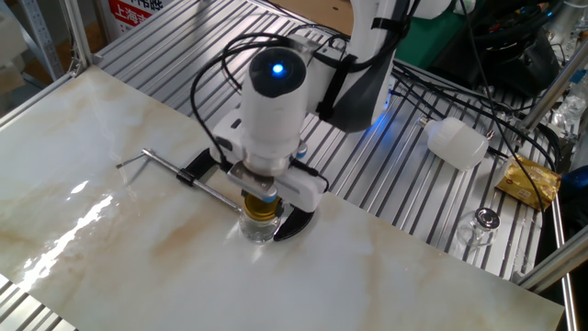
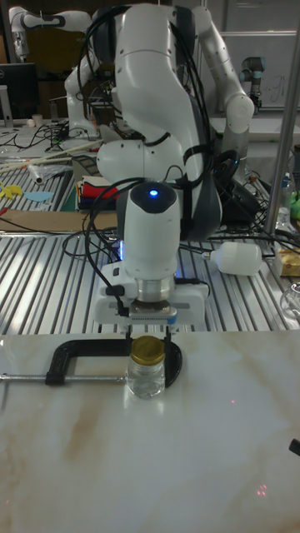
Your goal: Screw the lid onto the jar
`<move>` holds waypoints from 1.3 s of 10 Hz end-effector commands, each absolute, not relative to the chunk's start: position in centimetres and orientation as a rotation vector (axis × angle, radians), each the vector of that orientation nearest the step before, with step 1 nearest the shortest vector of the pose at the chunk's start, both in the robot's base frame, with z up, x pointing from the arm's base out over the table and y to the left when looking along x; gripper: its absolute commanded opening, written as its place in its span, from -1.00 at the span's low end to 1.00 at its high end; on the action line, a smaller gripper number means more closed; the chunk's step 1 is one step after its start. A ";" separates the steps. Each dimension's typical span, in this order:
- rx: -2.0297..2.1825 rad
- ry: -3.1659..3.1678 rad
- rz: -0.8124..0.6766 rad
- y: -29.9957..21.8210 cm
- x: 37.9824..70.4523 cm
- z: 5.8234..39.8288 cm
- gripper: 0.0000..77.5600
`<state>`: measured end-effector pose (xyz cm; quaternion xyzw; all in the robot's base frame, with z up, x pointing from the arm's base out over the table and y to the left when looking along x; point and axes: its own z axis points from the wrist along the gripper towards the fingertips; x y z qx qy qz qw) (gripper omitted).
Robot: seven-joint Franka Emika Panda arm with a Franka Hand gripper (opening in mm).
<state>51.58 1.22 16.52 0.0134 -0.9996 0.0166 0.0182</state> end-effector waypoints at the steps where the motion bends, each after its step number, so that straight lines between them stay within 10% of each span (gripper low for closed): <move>1: 0.039 -3.117 0.052 1.2 50.6 16.0 -0.97; 13: 0.040 -3.124 0.058 0.7 51.2 15.4 -0.97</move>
